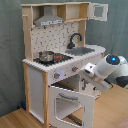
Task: Play with the kitchen
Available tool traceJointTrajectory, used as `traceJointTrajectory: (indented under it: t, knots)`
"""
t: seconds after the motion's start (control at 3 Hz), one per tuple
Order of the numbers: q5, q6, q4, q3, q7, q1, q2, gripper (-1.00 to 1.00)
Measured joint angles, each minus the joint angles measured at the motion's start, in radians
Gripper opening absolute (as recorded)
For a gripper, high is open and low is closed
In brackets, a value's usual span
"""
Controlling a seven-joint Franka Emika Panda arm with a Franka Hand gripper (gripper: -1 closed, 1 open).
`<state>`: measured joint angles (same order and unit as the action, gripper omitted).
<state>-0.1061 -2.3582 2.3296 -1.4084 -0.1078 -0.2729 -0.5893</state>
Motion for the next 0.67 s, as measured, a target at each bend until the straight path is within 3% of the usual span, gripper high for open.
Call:
traceJointTrajectory:
  t: [0.67]
  knots:
    - [-0.045, 0.150, -0.003, 0.133, 0.020, 0.120, -0.140, 1.00]
